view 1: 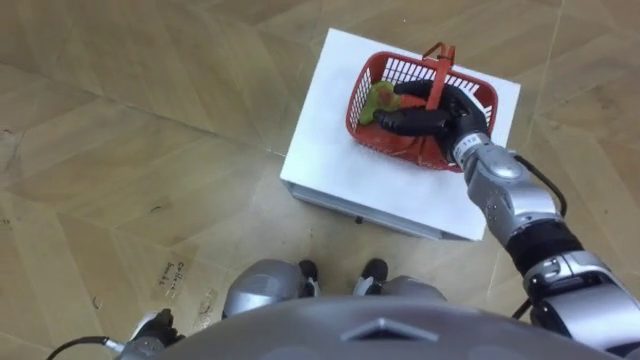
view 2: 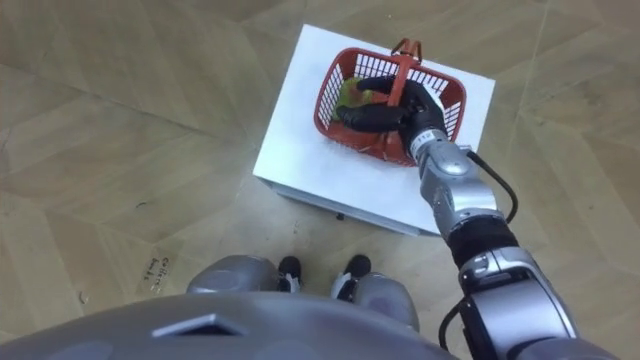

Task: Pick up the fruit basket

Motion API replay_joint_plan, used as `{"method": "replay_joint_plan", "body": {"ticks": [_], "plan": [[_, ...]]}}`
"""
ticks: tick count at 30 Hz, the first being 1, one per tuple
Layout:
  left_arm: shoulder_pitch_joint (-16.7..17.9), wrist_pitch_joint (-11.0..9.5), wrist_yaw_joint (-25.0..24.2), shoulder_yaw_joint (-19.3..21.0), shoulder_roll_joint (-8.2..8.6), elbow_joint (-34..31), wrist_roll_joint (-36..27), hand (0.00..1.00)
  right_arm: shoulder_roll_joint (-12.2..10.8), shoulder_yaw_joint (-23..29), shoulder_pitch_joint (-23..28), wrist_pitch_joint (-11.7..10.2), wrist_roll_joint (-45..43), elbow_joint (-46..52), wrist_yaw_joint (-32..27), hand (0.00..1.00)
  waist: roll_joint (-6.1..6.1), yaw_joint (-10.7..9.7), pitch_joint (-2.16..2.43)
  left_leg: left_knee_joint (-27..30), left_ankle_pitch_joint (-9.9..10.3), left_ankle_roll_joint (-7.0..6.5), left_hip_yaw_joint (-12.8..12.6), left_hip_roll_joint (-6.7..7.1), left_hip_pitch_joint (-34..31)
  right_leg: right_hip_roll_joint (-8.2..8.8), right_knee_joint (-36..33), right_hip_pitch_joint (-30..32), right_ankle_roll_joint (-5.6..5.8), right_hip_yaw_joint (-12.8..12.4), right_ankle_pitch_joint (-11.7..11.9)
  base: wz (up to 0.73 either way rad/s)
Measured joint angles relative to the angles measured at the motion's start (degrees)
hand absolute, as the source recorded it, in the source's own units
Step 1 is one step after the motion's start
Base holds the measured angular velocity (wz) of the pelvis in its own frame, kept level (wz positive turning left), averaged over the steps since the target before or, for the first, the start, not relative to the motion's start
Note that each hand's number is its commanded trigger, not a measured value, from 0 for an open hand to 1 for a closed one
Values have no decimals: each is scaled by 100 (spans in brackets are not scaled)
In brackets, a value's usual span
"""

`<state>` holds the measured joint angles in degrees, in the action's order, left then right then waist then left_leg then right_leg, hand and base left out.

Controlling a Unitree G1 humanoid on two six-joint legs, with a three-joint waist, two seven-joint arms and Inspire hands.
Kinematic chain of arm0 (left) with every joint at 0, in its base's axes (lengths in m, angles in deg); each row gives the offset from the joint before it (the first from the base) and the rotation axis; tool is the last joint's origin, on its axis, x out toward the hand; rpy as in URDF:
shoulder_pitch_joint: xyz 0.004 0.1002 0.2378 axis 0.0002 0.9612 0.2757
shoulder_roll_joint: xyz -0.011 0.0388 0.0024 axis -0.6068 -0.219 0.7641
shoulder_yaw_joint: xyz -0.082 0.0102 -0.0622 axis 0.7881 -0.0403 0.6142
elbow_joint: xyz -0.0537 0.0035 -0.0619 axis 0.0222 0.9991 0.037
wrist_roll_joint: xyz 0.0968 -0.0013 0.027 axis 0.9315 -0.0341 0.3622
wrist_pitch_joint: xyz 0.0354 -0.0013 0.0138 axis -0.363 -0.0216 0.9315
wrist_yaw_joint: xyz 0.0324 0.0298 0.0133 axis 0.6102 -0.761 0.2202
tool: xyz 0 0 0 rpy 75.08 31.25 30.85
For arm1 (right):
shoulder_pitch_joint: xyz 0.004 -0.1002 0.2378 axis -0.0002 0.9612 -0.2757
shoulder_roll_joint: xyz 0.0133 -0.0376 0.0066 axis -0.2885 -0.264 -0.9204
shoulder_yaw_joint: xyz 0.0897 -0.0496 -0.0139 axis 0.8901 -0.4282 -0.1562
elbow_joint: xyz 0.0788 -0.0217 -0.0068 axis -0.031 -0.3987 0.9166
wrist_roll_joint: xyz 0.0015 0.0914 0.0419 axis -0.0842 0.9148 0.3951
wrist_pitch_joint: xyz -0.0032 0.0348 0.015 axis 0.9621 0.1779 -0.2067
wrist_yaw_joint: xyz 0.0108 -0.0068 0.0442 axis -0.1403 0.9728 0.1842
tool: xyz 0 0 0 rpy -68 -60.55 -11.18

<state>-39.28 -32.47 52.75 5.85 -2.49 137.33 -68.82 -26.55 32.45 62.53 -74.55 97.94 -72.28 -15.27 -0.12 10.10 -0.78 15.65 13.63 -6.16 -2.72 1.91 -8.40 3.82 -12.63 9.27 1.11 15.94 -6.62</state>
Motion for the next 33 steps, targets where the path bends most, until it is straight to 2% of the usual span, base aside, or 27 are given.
{"method": "replay_joint_plan", "body": {"ticks": [4,11,17,19,23,26,29,33], "plan": [[98,0,-7,1,82,0,-1,0,-12,0,0,0,56,-1,43,0,4,10,1,4,0,1,0,1,8,1,-11,-13,0,12,0,0],[179,0,-18,-1,95,-54,-4,0,-94,0,29,-1,-69,-143,126,0,40,-62,10,-4,0,2,3,3,24,-33,-12,-29,0,3,0,0],[181,-4,-9,15,110,-93,-5,0,-75,4,117,-2,-50,-139,186,0,157,-136,16,-19,0,1,-28,-1,111,-44,-1,-75,-1,4,0,-1],[180,-4,-7,26,111,-153,-4,0,-72,23,153,-6,-61,-100,192,0,188,-230,25,-25,0,1,-41,-1,126,-41,3,-86,0,-6,0,0],[160,-14,25,27,129,-236,-2,0,-49,56,467,-16,-30,171,182,0,185,-284,14,-61,0,1,-116,-10,304,-42,35,-241,0,-41,0,-5],[160,-14,19,63,147,-243,10,0,-27,65,653,-15,-74,390,178,0,186,-375,10,-258,0,2,-191,-17,508,-79,97,-390,6,-160,-4,-14],[157,-8,18,142,133,-238,5,0,-20,176,901,-16,-87,675,172,0,202,-510,23,-347,-3,12,-223,-28,651,-98,105,-478,6,-173,-4,-8],[147,-10,23,154,137,-283,2,0,56,219,1237,-21,-99,1035,196,0,222,-544,36,-395,-8,18,-347,-33,790,-129,121,-509,6,-325,-4,-16]]}}
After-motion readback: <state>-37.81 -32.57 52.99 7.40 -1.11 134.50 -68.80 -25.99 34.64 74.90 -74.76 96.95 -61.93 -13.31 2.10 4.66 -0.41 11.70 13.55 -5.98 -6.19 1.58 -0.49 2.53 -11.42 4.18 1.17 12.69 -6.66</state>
